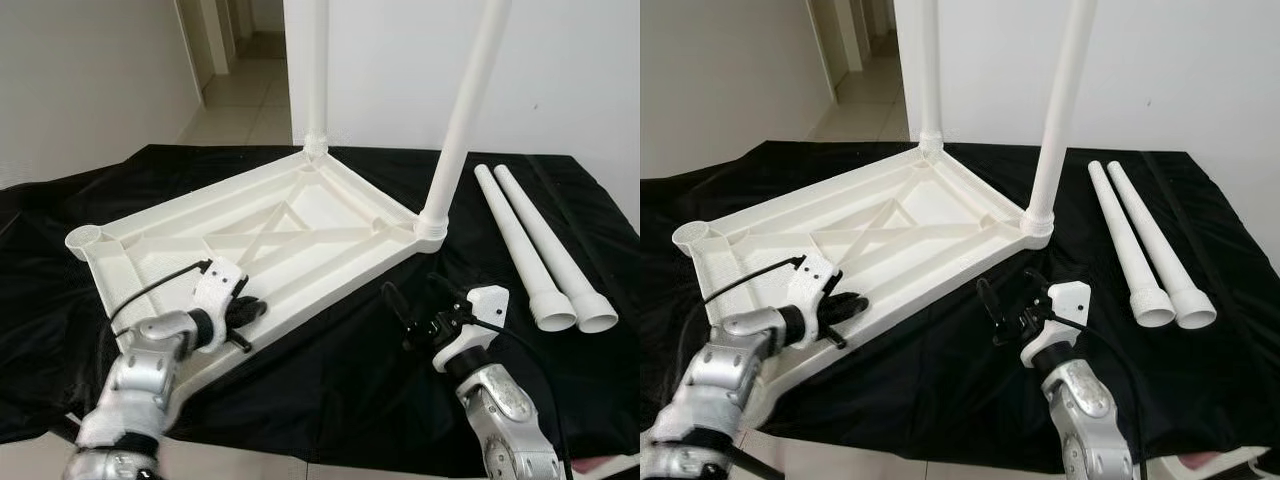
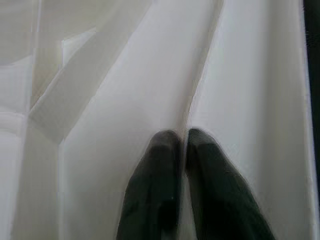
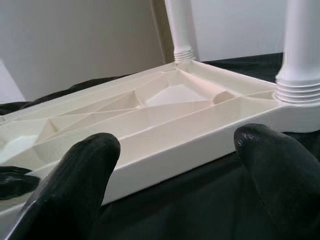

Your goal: Building children table

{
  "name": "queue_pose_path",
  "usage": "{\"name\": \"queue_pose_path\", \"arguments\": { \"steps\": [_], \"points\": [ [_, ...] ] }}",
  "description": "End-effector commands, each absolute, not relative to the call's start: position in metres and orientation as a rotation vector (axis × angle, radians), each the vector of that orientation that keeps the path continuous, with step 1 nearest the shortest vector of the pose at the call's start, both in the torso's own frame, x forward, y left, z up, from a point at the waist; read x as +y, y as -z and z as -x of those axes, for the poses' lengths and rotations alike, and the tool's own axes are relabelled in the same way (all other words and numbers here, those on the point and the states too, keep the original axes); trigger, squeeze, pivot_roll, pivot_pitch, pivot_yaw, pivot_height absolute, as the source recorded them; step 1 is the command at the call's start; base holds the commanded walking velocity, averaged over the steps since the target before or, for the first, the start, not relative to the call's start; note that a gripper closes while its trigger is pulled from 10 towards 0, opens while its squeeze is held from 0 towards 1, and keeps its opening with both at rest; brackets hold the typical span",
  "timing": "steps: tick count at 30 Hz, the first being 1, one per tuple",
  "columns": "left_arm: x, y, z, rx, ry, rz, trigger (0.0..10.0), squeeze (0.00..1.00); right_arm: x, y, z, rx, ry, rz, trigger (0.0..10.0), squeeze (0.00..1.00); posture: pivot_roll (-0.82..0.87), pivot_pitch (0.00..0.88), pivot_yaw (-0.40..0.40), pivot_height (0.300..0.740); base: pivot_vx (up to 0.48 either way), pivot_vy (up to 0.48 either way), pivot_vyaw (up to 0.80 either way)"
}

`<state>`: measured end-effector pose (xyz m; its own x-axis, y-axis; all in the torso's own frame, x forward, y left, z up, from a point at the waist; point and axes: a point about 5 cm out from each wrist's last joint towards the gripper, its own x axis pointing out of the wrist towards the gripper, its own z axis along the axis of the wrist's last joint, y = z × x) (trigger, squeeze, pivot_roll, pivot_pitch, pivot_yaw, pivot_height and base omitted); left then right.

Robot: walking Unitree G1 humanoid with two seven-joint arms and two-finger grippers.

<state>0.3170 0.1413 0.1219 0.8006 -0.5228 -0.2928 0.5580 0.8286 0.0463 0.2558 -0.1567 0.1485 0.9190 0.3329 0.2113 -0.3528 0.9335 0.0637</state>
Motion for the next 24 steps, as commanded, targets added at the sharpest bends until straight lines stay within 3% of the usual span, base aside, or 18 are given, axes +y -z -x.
{"name": "queue_pose_path", "arguments": {
  "steps": [1,10,11,12,13,16,17,18,19,23,24],
  "points": [
    [0.169,-0.118,-0.321,0.26,0.011,-0.142,0.0,0.0,-0.152,-0.146,-0.257,-0.192,-0.362,-0.107,10.0,0.0,-0.02,0.037,0.061,0.74,0.0,0.0,0.0],
    [0.164,-0.117,-0.321,0.258,0.001,-0.128,0.0,0.0,-0.151,-0.146,-0.258,-0.193,-0.363,-0.109,10.0,0.0,-0.02,0.037,0.06,0.74,0.0,0.0,0.0],
    [0.133,-0.119,-0.332,0.24,0.045,-0.077,0.0,0.0,-0.148,-0.148,-0.26,-0.2,-0.367,-0.116,10.0,0.0,-0.03,0.039,0.058,0.74,0.0,0.0,0.0],
    [0.133,-0.119,-0.332,0.24,0.045,-0.077,0.0,0.0,-0.148,-0.148,-0.26,-0.2,-0.367,-0.116,10.0,0.0,-0.03,0.039,0.058,0.74,0.0,0.0,0.0],
    [0.11,-0.122,-0.337,0.231,0.095,-0.049,0.0,0.0,-0.149,-0.149,-0.261,-0.204,-0.36,-0.117,10.0,0.0,-0.03,0.04,0.065,0.74,0.0,0.0,0.0],
    [0.099,-0.122,-0.337,0.242,0.139,-0.048,0.0,0.0,-0.152,-0.149,-0.26,-0.206,-0.347,-0.114,10.0,0.0,-0.04,0.041,0.069,0.74,0.0,0.0,0.0],
    [0.096,-0.122,-0.336,0.242,0.151,-0.043,2.3,0.0,-0.152,-0.149,-0.259,-0.206,-0.344,-0.114,10.0,0.0,-0.04,0.041,0.073,0.74,0.0,0.0,0.0],
    [0.095,-0.123,-0.335,0.243,0.154,-0.037,2.3,0.0,-0.152,-0.149,-0.259,-0.206,-0.344,-0.114,10.0,0.0,-0.04,0.041,0.073,0.74,0.0,0.0,0.0],
    [0.092,-0.123,-0.334,0.249,0.177,-0.038,10.0,0.0,-0.152,-0.149,-0.259,-0.206,-0.343,-0.115,10.0,0.0,-0.04,0.041,0.077,0.74,0.0,0.0,0.0],
    [0.083,-0.126,-0.328,0.237,0.253,-0.028,10.0,0.04,-0.151,-0.147,-0.258,-0.204,-0.339,-0.117,10.0,0.0,-0.04,0.041,0.079,0.74,0.0,0.0,0.0],
    [0.082,-0.128,-0.328,0.233,0.257,-0.029,10.0,0.6,-0.151,-0.147,-0.258,-0.204,-0.339,-0.117,10.0,0.0,-0.04,0.042,0.079,0.74,0.0,0.0,0.0]
  ]
}}
